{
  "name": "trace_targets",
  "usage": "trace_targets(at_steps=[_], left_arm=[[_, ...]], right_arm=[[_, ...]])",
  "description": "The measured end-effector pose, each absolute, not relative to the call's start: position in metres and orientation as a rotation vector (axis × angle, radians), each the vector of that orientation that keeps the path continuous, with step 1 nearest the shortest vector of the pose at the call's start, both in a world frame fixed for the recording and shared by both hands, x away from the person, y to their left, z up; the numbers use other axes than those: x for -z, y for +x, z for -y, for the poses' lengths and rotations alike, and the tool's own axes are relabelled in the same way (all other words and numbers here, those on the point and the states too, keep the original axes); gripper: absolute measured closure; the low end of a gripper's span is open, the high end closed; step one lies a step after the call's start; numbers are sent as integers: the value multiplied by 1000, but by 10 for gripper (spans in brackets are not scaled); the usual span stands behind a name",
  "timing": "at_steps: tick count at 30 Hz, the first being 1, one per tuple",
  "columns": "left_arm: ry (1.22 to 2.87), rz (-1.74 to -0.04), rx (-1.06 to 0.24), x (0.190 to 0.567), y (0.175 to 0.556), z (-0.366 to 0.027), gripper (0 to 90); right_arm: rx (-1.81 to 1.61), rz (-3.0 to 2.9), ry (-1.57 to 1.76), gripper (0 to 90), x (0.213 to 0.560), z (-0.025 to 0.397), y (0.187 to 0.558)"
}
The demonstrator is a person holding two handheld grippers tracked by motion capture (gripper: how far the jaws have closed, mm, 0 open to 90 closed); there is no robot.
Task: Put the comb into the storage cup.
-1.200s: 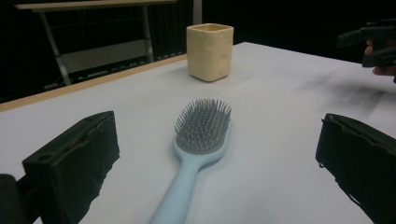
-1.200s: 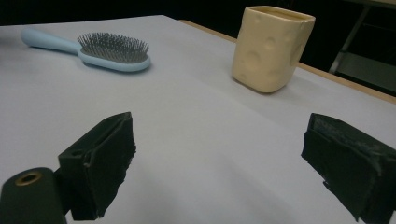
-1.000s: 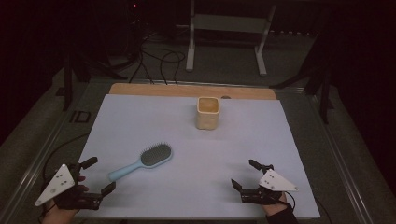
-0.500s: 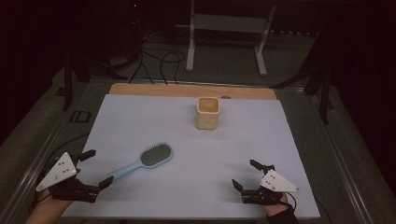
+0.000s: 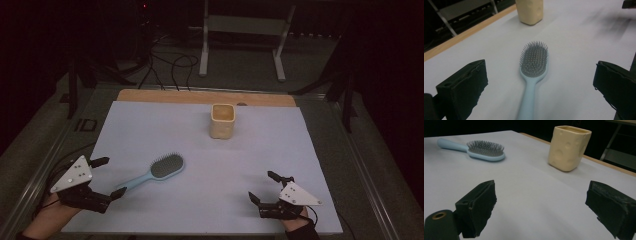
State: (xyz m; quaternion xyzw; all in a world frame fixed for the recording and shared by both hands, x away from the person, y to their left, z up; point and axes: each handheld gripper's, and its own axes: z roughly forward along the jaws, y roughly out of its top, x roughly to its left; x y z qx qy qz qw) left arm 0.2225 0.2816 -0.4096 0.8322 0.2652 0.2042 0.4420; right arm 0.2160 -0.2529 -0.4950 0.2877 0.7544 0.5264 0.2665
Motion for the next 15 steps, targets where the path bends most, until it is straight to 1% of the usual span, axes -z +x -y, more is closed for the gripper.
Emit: trace_targets(at_steps=[6,15], left_arm=[[2149,-648,-480,411,232,-271,0],[2221,-673,-456,414,246,-262,0]], right_arm=[[-1424,-2038,776,88,495,253,216],[-1427,-2035,771,88,495,252,216]])
